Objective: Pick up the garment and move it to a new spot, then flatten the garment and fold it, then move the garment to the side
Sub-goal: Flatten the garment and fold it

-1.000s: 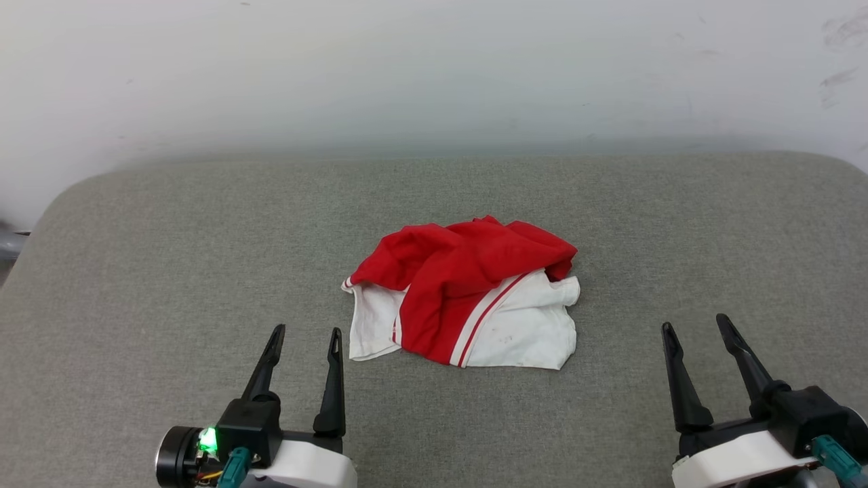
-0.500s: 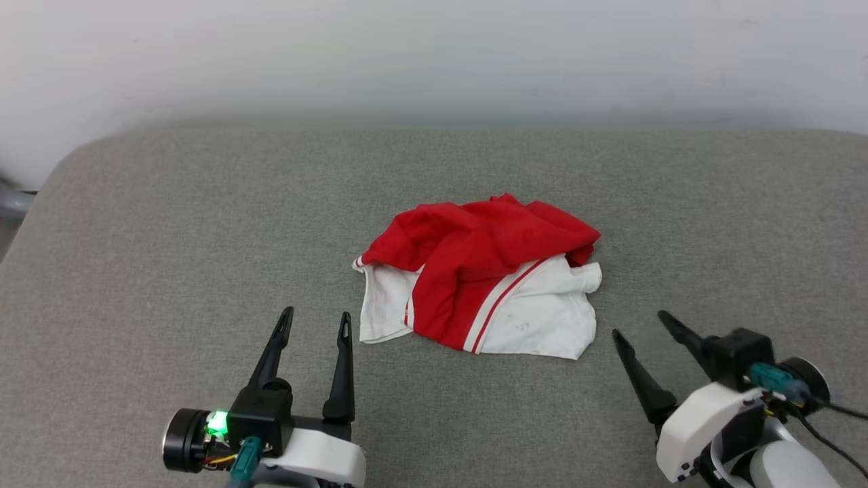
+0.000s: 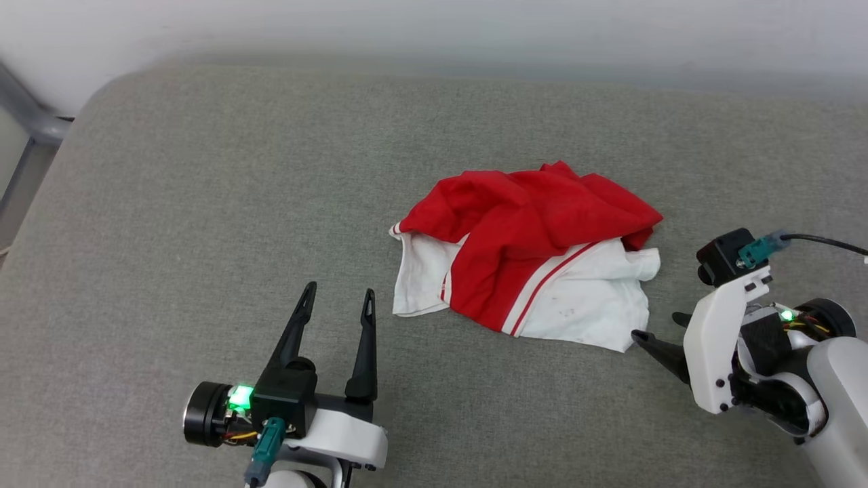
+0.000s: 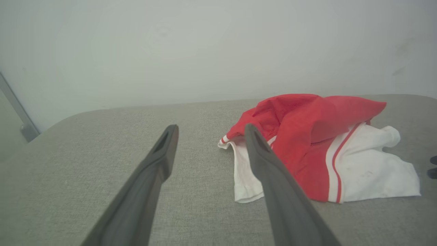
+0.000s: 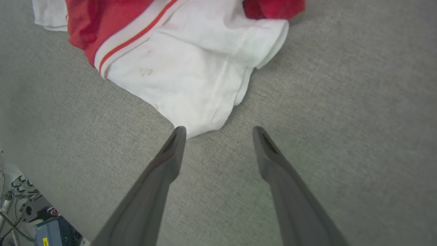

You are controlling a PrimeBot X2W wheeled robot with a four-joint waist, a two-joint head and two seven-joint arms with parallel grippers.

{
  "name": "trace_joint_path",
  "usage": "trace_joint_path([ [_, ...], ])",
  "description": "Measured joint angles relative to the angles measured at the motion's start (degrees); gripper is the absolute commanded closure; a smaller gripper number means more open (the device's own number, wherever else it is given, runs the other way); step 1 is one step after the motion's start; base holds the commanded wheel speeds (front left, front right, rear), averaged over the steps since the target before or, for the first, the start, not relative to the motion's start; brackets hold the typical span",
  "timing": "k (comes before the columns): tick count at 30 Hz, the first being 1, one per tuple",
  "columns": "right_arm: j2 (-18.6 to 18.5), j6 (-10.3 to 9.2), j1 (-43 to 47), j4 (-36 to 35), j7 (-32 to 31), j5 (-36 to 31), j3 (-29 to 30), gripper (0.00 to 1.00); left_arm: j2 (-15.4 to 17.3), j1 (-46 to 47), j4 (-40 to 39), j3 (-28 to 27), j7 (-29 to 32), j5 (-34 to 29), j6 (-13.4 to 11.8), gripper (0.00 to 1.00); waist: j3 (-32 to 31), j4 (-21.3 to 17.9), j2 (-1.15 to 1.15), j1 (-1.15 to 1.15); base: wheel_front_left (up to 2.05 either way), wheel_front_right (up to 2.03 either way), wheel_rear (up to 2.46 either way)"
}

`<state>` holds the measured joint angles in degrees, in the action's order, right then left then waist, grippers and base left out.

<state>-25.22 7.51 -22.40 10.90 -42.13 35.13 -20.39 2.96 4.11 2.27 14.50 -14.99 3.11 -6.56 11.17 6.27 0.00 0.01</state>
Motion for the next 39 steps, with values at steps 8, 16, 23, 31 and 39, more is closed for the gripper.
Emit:
trace_joint_path([
  [8, 0.6, 0.00, -2.5, 0.5, -6.2, -0.1, -0.1, 0.00, 0.0, 1.4, -0.2, 1.9, 0.0, 0.2, -1.3, 0.00, 3.0, 3.2, 0.00, 0.00, 0.00, 0.00, 0.00],
  [16, 0.7, -0.01, -3.5, 3.1, -6.4, -1.0, -2.8, 0.00, 0.0, 2.4, 0.1, 3.2, 0.0, 0.1, -2.5, 0.00, 4.7, 5.0, 0.00, 0.00, 0.00, 0.00, 0.00],
  [23, -1.2, 0.02, -3.7, 5.5, -2.2, 0.9, -6.6, 1.00, 0.0, 2.8, 0.5, 2.7, 0.0, 0.0, -2.8, 0.00, 4.2, 4.4, 0.00, 0.00, 0.00, 0.00, 0.00],
  [31, -5.7, 0.04, -0.5, 5.9, 1.5, 3.5, -6.9, 1.00, 0.0, 1.7, 1.2, 0.7, 0.0, -0.3, -1.9, 0.00, 1.2, 2.2, 0.00, 0.00, 0.00, 0.00, 0.00],
  [39, -14.4, 0.03, 6.9, 6.5, 3.1, 4.8, -1.4, 1.00, 0.0, 0.7, 1.3, -0.9, 0.0, -0.4, -0.9, 0.00, -1.4, -2.0, 0.00, -0.01, 0.00, 0.00, 0.00],
])
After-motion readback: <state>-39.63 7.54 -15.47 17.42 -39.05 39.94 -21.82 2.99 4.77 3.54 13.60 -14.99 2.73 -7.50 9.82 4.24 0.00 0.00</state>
